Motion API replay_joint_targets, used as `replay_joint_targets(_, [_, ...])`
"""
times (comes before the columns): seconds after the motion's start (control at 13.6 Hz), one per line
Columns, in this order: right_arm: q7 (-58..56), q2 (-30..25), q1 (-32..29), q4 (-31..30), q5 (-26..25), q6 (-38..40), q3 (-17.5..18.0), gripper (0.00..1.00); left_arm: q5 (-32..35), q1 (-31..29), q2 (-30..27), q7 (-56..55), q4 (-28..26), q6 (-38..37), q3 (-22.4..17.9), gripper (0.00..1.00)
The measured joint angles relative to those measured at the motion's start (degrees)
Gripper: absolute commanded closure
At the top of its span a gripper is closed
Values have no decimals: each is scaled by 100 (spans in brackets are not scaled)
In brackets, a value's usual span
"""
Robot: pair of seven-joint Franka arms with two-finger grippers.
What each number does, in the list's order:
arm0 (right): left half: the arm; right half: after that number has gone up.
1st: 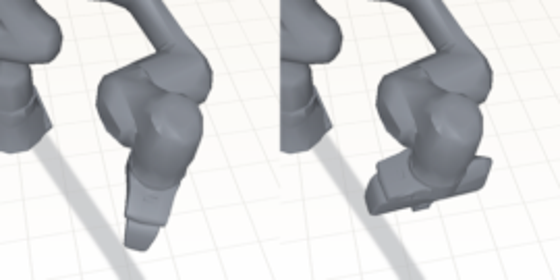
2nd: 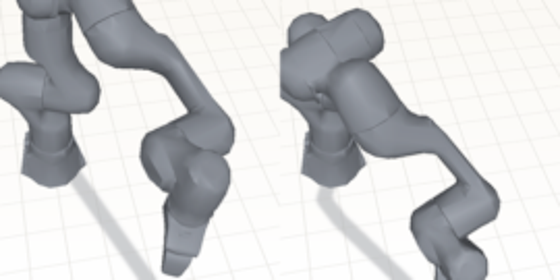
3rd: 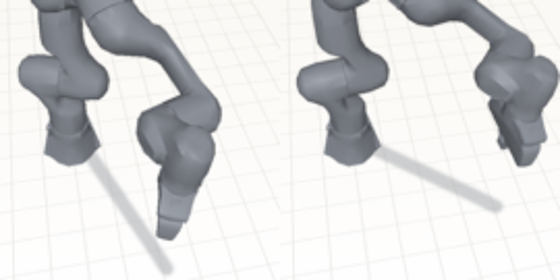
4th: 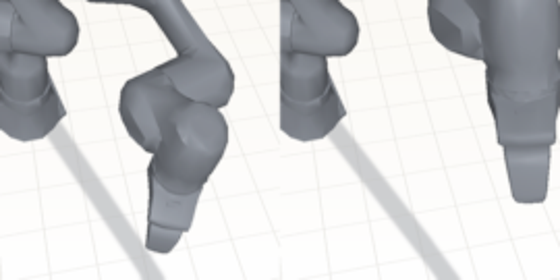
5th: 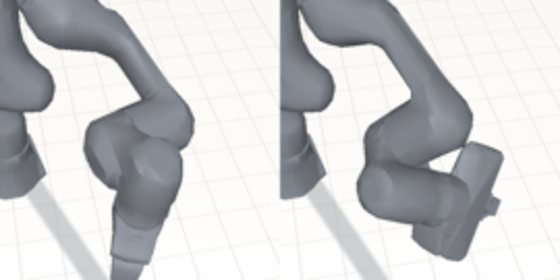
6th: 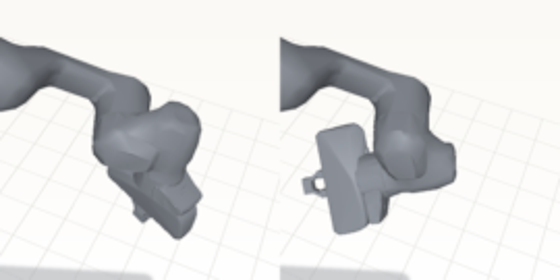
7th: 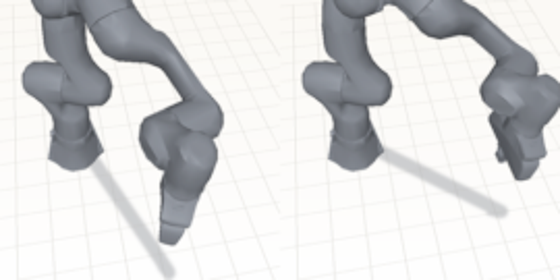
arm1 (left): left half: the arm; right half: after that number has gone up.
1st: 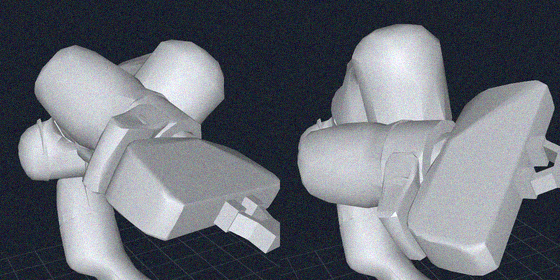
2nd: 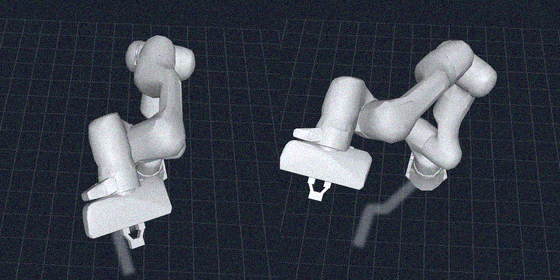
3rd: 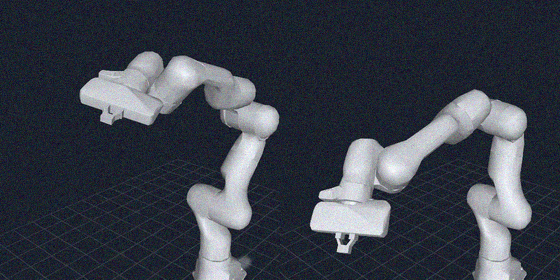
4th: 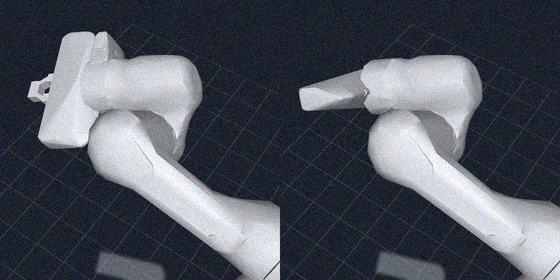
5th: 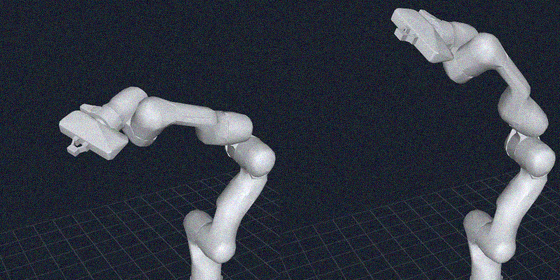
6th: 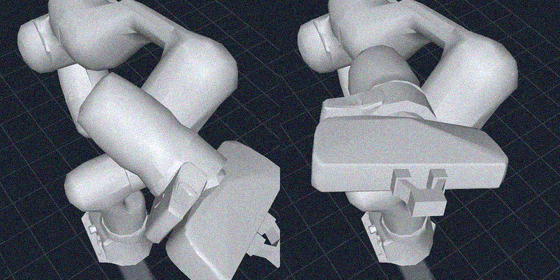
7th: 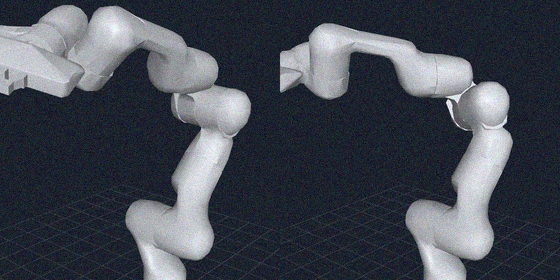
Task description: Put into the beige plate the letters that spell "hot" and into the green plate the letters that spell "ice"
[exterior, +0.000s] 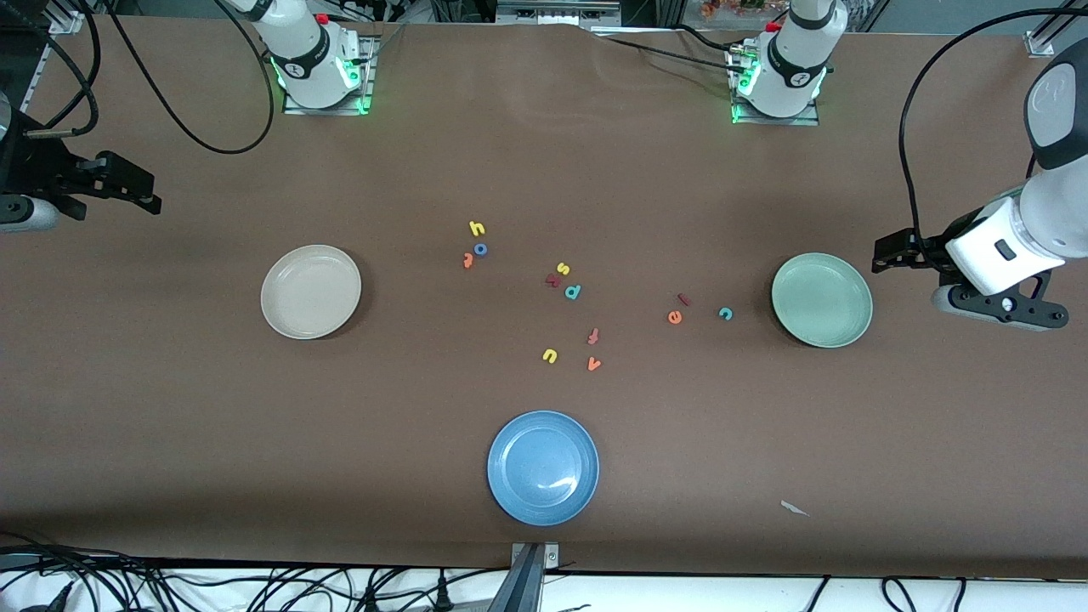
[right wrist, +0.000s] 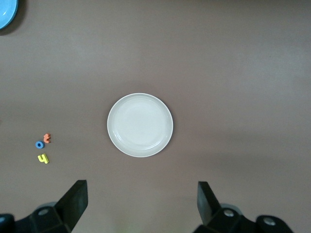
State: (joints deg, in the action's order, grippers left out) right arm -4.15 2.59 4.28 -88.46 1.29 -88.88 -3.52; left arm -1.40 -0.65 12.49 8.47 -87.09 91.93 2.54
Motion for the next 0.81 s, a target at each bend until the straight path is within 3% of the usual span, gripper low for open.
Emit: replay_joint_targets(0.81, [6, 1, 0, 0, 0, 2, 0, 0, -4, 207, 200, -417, -20, 12, 35, 0])
